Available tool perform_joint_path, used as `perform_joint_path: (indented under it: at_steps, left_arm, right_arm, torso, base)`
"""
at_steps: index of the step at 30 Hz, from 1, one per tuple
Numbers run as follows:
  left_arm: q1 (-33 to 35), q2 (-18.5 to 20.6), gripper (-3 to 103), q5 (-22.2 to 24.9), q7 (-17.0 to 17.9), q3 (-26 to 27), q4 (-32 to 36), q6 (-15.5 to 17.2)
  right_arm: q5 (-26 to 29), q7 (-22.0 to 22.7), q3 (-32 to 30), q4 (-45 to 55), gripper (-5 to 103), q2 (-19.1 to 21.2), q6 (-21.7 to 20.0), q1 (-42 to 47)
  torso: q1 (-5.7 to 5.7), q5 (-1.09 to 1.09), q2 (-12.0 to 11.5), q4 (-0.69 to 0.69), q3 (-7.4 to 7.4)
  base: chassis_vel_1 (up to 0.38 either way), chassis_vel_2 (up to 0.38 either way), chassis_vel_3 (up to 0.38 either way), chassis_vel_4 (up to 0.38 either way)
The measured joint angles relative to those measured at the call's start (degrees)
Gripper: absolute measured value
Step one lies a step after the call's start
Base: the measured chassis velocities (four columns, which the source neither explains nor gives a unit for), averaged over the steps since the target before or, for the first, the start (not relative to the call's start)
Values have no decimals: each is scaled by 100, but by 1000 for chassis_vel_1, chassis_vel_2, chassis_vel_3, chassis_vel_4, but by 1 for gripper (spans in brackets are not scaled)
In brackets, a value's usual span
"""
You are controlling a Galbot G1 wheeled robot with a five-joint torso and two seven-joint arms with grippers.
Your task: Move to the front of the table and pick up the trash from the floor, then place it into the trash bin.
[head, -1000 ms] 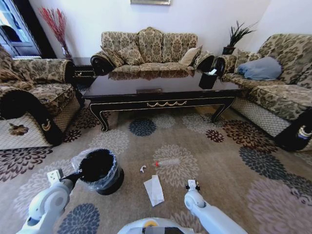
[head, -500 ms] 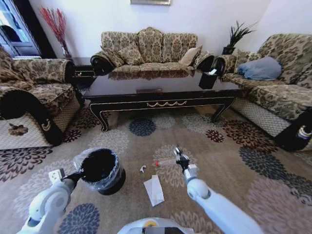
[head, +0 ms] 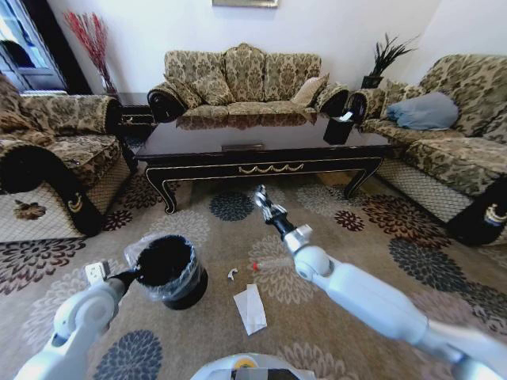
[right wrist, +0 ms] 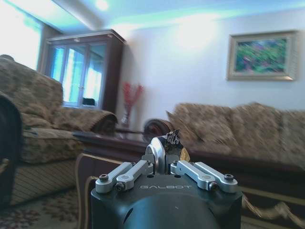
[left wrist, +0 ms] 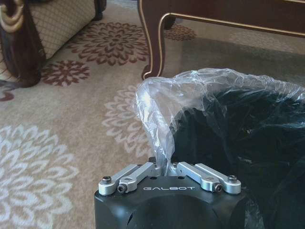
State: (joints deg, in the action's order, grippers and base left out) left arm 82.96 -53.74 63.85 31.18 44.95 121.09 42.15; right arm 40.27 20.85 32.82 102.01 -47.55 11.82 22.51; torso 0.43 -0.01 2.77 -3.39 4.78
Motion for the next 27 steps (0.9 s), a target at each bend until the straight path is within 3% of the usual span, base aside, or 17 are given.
perform_joint_path:
  at_steps: [3, 6, 8, 14, 20, 27]
  left_arm:
    - [-415, 365, 4, 169, 67, -348, -239, 4]
    - [-695, 553, 4, 207, 80, -622, -399, 4]
    - [-1032, 757, 4, 229, 81, -907, -605, 5]
    - [-1300, 1131, 4, 297, 76, -956, -909, 5]
    - [-1551, 1296, 4, 316, -15, -1036, -1071, 5]
    - [-1869, 1181, 4, 268, -121, -1312, -1262, -17]
  right_arm:
    - [15, 14, 566, -100, 10, -205, 50, -673]
    - [23, 21, 750, -151, 10, -308, 55, -883]
    - [24, 28, 992, -255, 10, -468, 63, -1101]
    - [7, 17, 1651, -707, 10, -1082, 123, -1528]
    - [-78, 45, 2012, -765, 10, -1430, 134, -1578]
    - [-171, 104, 2305, -840, 10, -1899, 178, -1627]
  torso:
    - [0, -1, 0, 3, 0]
    - [0, -1, 0, 2, 0]
    - [0, -2, 0, -6, 0]
    - [1, -1, -1, 4, 0]
    - [-1, 0, -1, 2, 0]
    - [0, -1, 0, 0, 0]
  base:
    - [0, 0, 0, 0]
    - [0, 0, 0, 0]
    - [0, 0, 0, 0]
    - [0, 0, 0, 0]
    - [0, 0, 0, 0]
    - [0, 0, 0, 0]
